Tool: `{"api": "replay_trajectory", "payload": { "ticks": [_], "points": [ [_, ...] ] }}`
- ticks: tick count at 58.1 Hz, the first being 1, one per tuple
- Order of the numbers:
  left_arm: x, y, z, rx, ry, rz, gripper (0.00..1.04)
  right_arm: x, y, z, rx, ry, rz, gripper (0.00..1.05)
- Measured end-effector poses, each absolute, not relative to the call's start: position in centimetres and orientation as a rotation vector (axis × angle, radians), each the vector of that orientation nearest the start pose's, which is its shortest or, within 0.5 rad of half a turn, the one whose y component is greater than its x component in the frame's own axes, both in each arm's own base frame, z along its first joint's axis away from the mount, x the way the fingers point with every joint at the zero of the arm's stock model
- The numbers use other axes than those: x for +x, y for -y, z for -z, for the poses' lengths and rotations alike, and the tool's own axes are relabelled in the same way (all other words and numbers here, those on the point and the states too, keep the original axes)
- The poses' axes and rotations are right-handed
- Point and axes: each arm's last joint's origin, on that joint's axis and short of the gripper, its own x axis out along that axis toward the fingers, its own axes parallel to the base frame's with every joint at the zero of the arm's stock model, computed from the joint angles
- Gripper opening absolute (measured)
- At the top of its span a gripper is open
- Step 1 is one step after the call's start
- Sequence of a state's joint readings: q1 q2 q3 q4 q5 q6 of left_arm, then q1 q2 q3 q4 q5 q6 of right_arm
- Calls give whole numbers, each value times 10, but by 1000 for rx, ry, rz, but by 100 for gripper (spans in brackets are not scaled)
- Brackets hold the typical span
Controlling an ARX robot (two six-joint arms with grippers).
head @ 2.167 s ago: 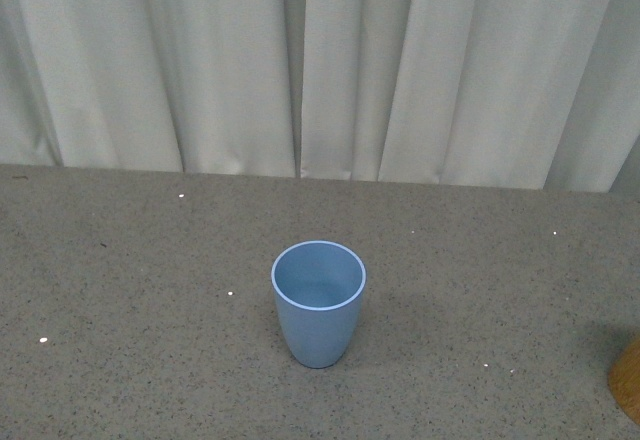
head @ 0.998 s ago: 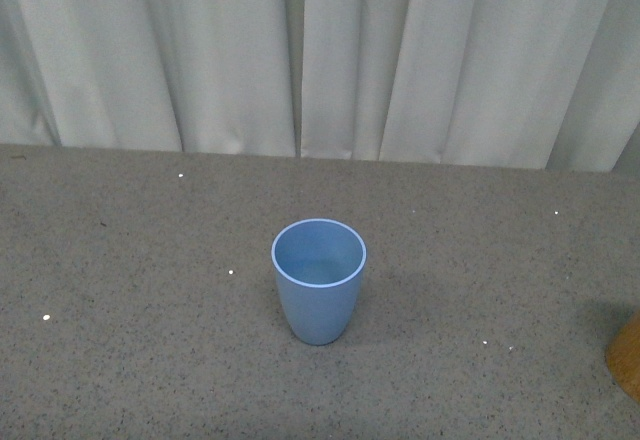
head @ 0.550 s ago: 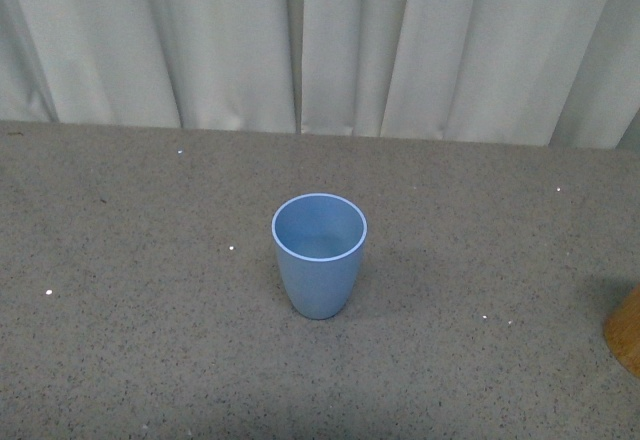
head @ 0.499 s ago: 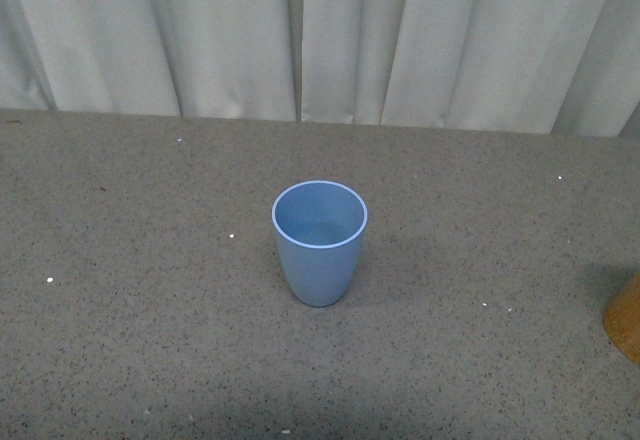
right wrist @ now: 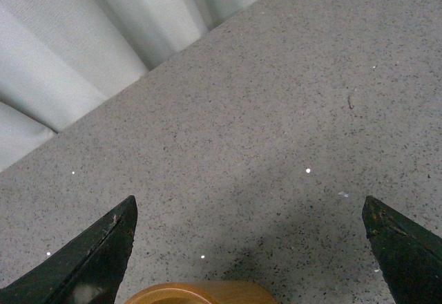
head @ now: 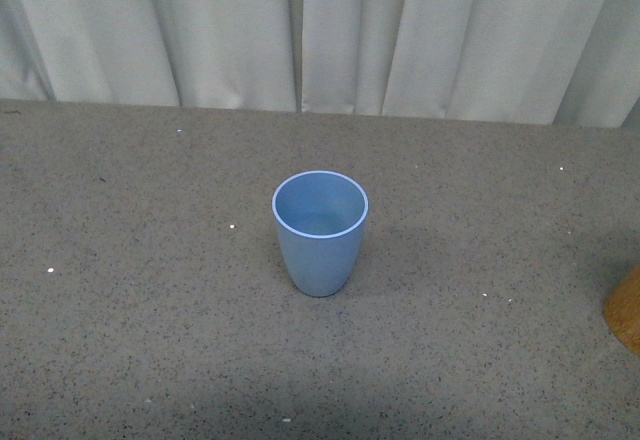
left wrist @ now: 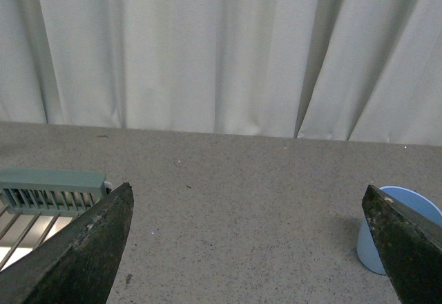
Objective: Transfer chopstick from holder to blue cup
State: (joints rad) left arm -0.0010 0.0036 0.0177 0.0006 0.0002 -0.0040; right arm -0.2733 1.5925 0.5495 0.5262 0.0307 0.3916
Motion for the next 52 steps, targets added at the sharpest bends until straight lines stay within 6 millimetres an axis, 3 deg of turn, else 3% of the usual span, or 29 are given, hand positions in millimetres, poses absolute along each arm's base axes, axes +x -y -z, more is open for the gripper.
{"api": "replay_trajectory", "payload": {
  "ticks": [21, 52],
  "points": [
    [97, 0, -169, -4, 15, 1, 98, 285, 75, -122, 406, -505, 404, 94],
    [97, 0, -169, -4, 15, 1, 98, 282, 64, -107, 389, -531, 362, 9]
  ]
}}
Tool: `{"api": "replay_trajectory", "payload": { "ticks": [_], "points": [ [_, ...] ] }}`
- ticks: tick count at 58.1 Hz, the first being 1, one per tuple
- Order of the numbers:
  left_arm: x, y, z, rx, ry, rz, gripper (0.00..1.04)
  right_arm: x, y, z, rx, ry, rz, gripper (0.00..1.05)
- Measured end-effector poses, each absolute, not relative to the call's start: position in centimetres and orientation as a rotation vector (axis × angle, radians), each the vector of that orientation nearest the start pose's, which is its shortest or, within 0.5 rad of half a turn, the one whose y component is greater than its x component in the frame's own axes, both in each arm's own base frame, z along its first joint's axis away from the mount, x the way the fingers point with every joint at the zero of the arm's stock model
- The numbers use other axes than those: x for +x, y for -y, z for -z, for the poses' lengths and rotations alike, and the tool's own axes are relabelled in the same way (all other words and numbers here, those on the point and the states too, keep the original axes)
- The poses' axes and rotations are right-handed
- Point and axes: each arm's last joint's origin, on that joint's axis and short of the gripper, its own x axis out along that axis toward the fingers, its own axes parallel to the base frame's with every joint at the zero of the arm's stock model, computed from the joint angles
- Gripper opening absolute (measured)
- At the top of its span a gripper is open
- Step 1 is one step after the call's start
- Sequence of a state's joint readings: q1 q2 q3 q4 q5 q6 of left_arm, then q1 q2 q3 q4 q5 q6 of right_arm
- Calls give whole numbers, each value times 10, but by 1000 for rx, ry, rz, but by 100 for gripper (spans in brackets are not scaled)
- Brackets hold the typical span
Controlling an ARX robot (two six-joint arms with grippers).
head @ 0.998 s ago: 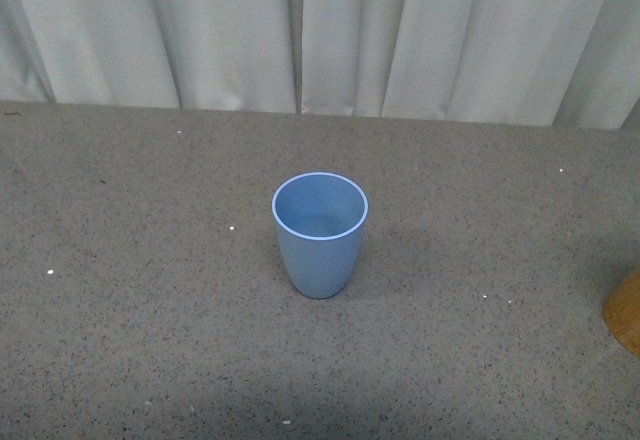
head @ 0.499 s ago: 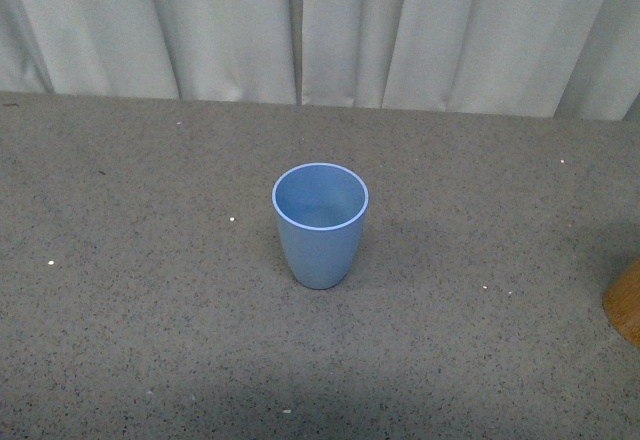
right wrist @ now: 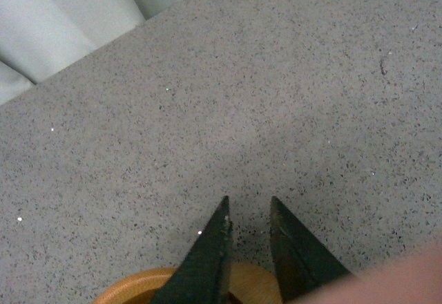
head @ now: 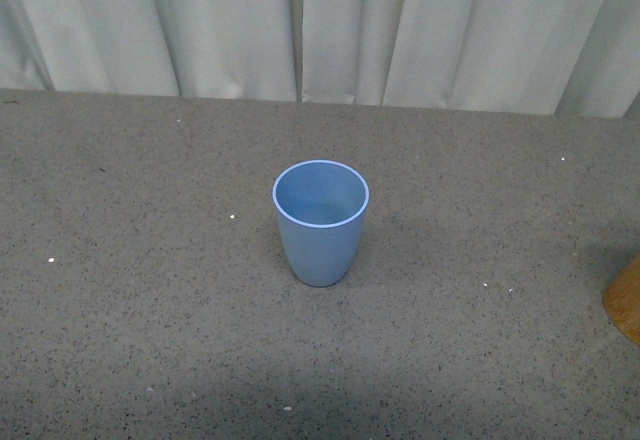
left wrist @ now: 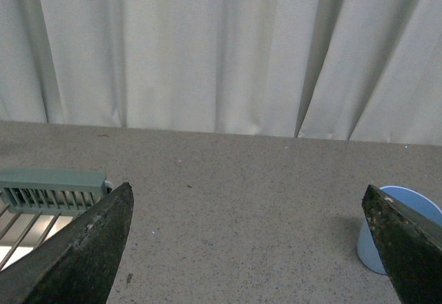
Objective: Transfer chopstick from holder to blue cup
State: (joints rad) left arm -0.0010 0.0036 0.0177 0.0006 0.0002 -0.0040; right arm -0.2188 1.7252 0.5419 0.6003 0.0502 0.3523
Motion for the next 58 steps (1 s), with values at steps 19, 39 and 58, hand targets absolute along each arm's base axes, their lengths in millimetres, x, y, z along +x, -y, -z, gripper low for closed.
{"api": "replay_trajectory", "payload": {
  "ticks": [19, 39, 58],
  "points": [
    [97, 0, -169, -4, 15, 1, 98, 281, 62, -111, 403, -519, 317, 1],
    [97, 0, -169, -4, 15, 1, 98, 278, 60, -129, 407, -478, 285, 1],
    [97, 0, -169, -4, 15, 1, 98, 271, 60, -157, 413, -436, 236, 1]
  ]
}}
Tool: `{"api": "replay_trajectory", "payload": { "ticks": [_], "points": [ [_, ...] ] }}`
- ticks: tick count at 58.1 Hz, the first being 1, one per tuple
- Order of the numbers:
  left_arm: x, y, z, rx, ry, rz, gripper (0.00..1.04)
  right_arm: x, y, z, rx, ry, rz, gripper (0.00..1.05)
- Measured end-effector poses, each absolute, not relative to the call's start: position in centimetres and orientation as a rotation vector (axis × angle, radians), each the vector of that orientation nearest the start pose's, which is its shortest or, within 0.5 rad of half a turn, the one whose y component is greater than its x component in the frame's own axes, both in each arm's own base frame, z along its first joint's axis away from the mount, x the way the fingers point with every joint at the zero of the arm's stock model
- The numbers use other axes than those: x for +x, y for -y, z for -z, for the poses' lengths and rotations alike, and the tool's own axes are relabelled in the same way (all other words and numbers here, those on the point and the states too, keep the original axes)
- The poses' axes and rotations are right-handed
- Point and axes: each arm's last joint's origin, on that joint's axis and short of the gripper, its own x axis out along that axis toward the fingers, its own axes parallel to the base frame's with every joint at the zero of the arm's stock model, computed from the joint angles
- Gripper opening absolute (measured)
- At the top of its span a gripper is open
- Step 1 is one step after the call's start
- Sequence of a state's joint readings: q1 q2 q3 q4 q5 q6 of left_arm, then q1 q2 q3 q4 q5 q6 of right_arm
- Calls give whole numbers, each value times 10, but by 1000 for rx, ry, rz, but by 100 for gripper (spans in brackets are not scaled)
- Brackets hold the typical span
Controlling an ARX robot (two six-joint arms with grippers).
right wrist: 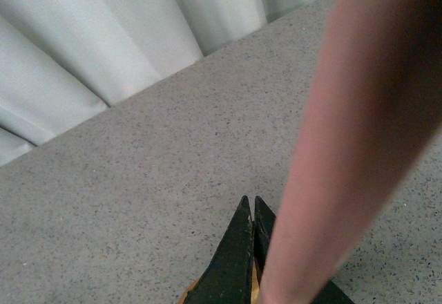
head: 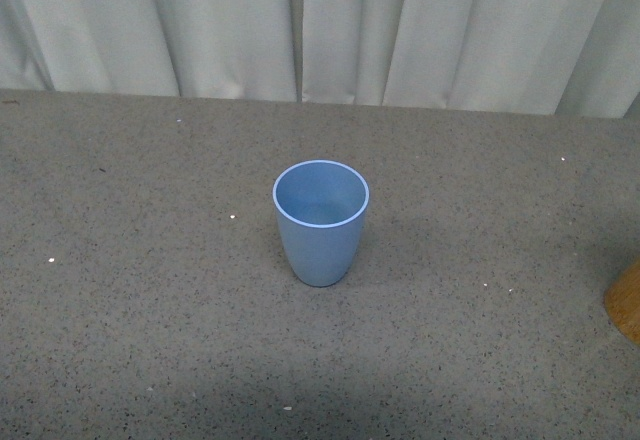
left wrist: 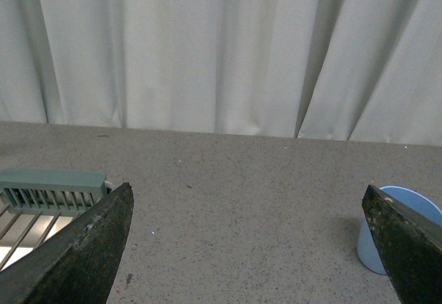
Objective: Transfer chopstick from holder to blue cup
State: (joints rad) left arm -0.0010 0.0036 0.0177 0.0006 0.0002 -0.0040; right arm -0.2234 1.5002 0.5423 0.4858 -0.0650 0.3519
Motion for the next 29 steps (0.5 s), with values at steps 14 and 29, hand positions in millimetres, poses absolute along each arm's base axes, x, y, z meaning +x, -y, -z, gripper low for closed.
{"api": "replay_trajectory", "payload": {
  "ticks": [14, 29],
  "points": [
    [97, 0, -169, -4, 15, 2, 98, 263, 68, -188, 391, -393, 215, 1],
    [97, 0, -169, -4, 15, 1, 98, 253, 75, -223, 368, -340, 181, 1]
  ]
}}
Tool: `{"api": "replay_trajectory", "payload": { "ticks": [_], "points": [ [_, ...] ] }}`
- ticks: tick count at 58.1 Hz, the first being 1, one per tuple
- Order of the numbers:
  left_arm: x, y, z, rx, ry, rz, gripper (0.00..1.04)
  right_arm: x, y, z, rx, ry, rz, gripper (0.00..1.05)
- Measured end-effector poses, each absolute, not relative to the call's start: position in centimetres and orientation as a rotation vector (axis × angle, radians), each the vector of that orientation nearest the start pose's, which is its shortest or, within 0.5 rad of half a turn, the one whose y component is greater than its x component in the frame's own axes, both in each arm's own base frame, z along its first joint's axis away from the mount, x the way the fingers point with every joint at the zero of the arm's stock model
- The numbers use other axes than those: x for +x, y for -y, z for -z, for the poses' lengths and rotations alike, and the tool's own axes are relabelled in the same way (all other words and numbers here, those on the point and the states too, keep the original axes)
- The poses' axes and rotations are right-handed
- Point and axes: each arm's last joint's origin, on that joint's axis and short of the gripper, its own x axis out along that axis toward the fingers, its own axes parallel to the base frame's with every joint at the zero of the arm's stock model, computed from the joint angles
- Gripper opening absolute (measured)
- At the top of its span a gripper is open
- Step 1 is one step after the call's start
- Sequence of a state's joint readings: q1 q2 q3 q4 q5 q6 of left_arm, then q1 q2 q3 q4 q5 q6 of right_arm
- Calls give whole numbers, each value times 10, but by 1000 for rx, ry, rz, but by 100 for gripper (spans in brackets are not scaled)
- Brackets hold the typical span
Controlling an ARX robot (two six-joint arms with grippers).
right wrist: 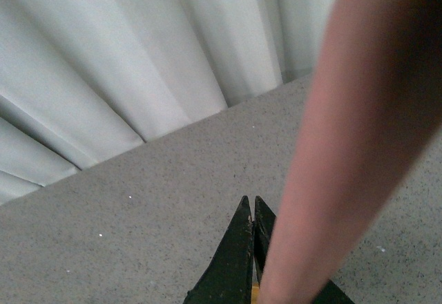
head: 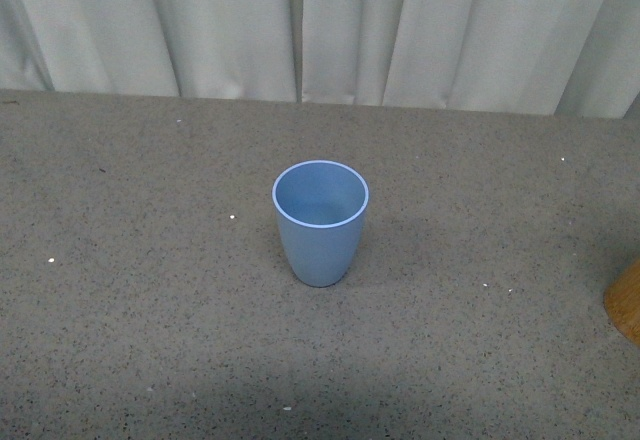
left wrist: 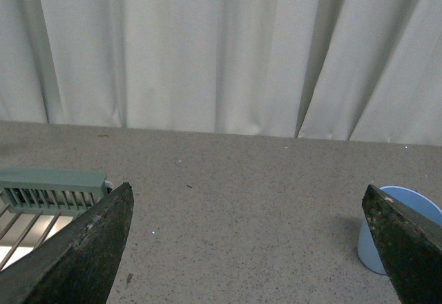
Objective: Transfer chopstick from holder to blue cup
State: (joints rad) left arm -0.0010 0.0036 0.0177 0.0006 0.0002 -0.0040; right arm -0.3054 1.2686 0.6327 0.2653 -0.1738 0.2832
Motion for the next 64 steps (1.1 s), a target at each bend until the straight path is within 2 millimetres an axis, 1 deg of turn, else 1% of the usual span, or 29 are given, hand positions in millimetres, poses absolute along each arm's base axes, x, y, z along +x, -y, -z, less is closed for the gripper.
{"api": "replay_trajectory", "payload": {
  "ticks": [9, 14, 21, 28, 33, 43, 56, 64],
  "points": [
    [97, 0, -169, -4, 15, 1, 98, 247, 70, -249, 374, -273, 143, 1],
    [97, 0, -169, -4, 15, 1, 98, 243, 55, -262, 400, -230, 96, 1],
    [97, 0, -169, -4, 15, 1, 98, 241, 30, -266, 434, -194, 24, 1],
    [97, 0, -169, -4, 15, 2, 98, 241, 0, -256, 477, -197, -53, 1],
    [97, 0, -169, -4, 14, 1, 98, 242, -23, -242, 515, -219, -115, 1],
    [97, 0, -169, -4, 15, 1, 98, 251, -57, -214, 580, -260, -196, 1],
    [97, 0, -169, -4, 14, 2, 98, 262, -84, -185, 622, -331, -232, 1],
    [97, 0, -169, -4, 14, 1, 98, 264, -93, -173, 620, -363, -233, 1]
  ]
}}
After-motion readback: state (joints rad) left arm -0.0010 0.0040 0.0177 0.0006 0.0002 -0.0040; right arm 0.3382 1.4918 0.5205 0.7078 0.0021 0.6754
